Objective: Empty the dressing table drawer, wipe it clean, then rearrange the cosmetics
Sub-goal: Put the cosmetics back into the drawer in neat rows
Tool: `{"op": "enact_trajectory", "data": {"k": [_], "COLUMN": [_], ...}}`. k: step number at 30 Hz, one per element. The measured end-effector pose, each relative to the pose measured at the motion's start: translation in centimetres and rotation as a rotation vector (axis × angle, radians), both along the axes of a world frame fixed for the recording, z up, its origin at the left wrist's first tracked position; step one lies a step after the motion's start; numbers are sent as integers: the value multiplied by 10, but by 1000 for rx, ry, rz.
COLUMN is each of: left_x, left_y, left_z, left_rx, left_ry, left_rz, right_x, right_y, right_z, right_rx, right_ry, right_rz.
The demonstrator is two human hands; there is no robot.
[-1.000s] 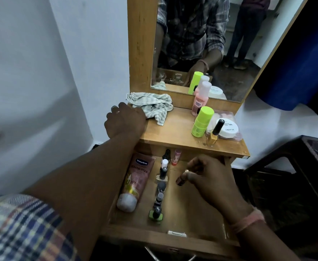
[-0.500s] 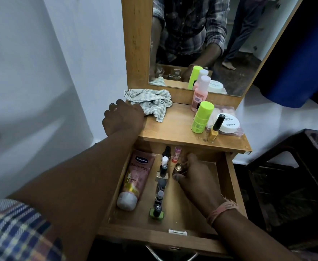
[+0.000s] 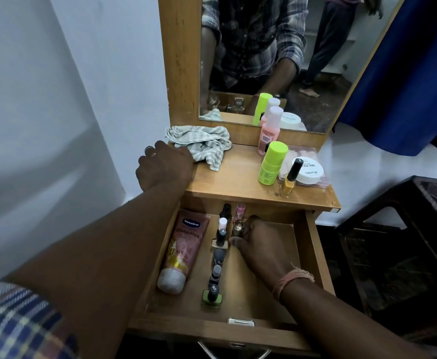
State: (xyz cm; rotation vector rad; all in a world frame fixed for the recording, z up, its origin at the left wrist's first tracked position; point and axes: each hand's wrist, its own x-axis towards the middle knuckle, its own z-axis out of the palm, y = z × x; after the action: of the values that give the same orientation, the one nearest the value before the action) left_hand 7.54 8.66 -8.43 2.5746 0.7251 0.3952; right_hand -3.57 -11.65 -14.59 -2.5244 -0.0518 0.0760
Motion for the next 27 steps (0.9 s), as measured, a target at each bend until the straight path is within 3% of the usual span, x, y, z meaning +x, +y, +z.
{"op": "enact_trajectory", "data": {"k": [11, 16, 21, 27], "left_x": [-1, 0, -1, 2], "left_y": [1, 0, 2, 3], "left_z": [0, -1, -1, -3], "left_rx": [2, 3, 16, -1], "left_ry": [2, 1, 3, 1], "left_rz": [-6, -14, -21, -17], "right_x": [-8, -23, 1, 40], "right_y": [-4, -8, -5, -5], "right_z": [18, 68, 137, 149], "right_rx": [84, 37, -75, -312], "right_ry": [58, -144, -572, -429], "right_rz": [-33, -63, -87, -74]}}
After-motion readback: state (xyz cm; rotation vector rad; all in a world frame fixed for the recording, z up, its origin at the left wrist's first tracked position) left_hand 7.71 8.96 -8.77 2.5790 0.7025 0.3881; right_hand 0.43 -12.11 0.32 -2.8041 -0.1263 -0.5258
